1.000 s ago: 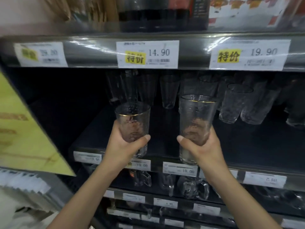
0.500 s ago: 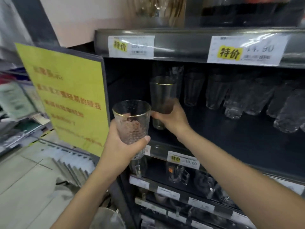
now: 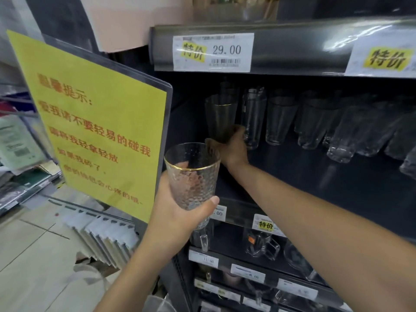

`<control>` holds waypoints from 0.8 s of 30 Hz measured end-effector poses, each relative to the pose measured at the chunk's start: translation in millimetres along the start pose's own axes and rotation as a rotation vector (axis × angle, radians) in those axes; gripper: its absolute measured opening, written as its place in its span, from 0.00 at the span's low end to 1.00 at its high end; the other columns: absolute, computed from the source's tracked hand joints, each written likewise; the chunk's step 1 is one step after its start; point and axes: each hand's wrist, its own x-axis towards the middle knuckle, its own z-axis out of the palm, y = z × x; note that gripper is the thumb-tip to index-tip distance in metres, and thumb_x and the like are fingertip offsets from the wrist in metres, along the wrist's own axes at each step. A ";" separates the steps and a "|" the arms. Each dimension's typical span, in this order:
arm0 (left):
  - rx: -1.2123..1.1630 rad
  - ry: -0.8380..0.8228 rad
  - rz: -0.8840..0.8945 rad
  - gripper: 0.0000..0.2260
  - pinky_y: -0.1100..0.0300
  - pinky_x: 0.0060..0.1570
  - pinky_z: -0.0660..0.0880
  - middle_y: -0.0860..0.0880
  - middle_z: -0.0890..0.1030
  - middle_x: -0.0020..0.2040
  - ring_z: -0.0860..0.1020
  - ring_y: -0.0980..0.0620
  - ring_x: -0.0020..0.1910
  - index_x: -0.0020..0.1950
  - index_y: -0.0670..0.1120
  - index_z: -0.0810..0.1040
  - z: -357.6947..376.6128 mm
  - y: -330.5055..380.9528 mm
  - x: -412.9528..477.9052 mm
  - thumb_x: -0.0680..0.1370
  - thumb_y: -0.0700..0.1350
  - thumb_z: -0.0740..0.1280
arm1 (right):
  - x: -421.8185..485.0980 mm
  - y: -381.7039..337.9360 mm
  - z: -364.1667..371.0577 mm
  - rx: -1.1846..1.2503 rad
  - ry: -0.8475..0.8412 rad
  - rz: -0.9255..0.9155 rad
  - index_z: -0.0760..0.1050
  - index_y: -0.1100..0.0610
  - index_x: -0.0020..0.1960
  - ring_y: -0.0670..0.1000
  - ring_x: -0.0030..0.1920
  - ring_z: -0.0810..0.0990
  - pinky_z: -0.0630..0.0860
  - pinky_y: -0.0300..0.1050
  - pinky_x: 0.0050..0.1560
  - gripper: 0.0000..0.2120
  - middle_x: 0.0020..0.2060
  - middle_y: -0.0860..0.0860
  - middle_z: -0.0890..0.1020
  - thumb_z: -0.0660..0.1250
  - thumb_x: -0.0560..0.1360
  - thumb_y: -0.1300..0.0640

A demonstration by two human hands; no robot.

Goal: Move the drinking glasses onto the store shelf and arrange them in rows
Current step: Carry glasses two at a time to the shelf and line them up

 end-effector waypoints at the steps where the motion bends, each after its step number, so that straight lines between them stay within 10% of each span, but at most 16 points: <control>1: -0.006 -0.005 0.001 0.28 0.77 0.43 0.73 0.59 0.79 0.54 0.78 0.69 0.50 0.57 0.63 0.68 -1.1 -1.7 0.8 0.66 0.46 0.79 | 4.3 1.2 3.4 0.007 0.011 0.008 0.61 0.57 0.68 0.53 0.63 0.76 0.71 0.40 0.60 0.36 0.65 0.54 0.75 0.78 0.68 0.52; 9: -0.027 -0.020 -0.021 0.29 0.78 0.42 0.72 0.62 0.78 0.54 0.78 0.71 0.49 0.57 0.66 0.68 -5.0 -16.6 4.4 0.66 0.46 0.80 | 20.1 12.0 17.6 0.007 0.114 0.013 0.69 0.57 0.67 0.55 0.60 0.77 0.76 0.50 0.62 0.36 0.62 0.57 0.75 0.80 0.65 0.49; 15: -0.064 -0.005 -0.062 0.28 0.75 0.39 0.75 0.62 0.80 0.50 0.78 0.70 0.48 0.56 0.62 0.70 -4.6 -20.6 7.4 0.61 0.54 0.79 | 19.3 14.8 12.3 0.058 0.117 0.045 0.66 0.61 0.68 0.48 0.55 0.76 0.70 0.23 0.41 0.32 0.60 0.53 0.77 0.77 0.70 0.55; 24: -0.108 -0.037 -0.078 0.33 0.72 0.40 0.77 0.59 0.81 0.52 0.80 0.67 0.48 0.60 0.59 0.70 -2.0 -21.4 6.8 0.60 0.56 0.79 | 19.9 13.3 14.9 0.037 0.122 0.067 0.64 0.61 0.68 0.55 0.63 0.75 0.63 0.26 0.43 0.31 0.65 0.58 0.76 0.75 0.72 0.54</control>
